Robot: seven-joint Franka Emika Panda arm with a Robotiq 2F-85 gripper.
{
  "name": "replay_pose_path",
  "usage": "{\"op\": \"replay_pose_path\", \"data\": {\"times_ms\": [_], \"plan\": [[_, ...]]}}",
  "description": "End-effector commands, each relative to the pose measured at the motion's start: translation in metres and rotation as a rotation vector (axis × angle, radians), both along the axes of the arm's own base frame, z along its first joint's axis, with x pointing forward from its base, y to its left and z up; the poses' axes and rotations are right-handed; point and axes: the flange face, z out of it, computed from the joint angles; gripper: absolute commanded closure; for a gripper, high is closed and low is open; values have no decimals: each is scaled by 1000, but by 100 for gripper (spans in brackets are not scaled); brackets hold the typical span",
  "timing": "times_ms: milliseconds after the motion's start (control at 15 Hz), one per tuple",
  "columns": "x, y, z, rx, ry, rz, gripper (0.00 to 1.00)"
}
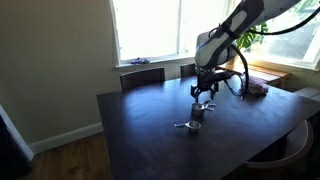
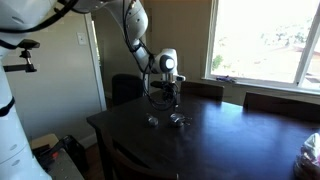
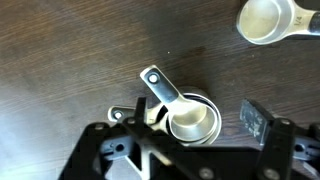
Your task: Remove the three small pots from the big pot, then remove the other smaller pots from the small pot, and finally remove the smallest mini pot from the smallest pot
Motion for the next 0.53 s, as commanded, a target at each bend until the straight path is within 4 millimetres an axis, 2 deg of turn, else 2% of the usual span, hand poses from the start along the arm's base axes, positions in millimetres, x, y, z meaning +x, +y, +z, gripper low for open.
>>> {"op": "replay_pose_path", "data": {"times_ms": [0,467], "plan": [[17,-5,-11,-10,7,-136,4],[37,-20,-36,-45,12,-276,8]]}}
